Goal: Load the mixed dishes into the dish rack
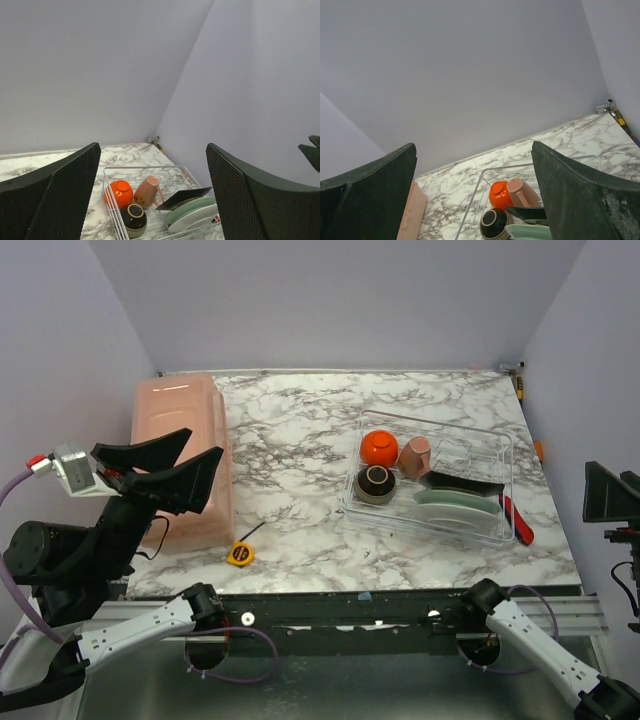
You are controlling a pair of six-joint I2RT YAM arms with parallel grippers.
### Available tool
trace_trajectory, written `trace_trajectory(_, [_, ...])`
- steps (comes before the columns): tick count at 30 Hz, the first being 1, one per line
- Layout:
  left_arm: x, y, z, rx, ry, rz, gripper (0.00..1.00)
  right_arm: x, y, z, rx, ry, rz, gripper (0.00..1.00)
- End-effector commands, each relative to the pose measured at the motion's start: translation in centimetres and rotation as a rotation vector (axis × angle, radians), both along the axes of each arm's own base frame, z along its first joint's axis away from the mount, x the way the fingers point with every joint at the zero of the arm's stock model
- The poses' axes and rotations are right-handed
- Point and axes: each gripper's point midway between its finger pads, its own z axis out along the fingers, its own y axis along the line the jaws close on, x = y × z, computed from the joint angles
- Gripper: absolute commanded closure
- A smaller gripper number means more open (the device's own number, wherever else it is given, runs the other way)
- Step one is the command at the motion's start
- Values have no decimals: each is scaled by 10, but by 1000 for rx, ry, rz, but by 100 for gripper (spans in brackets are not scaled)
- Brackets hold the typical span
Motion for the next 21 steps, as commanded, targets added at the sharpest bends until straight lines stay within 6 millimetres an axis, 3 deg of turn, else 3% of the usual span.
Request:
trace_trajectory(1, [4, 13, 0, -52, 32, 49, 14, -3, -5, -5, 3, 16, -13, 0])
trace_trajectory(13, [13, 19, -3, 3, 50, 121, 13, 18, 4, -19, -51, 74, -41, 0])
trace_trajectory(21, [11, 22, 2, -17, 16, 125, 13, 16, 2, -17, -3, 60, -38, 0])
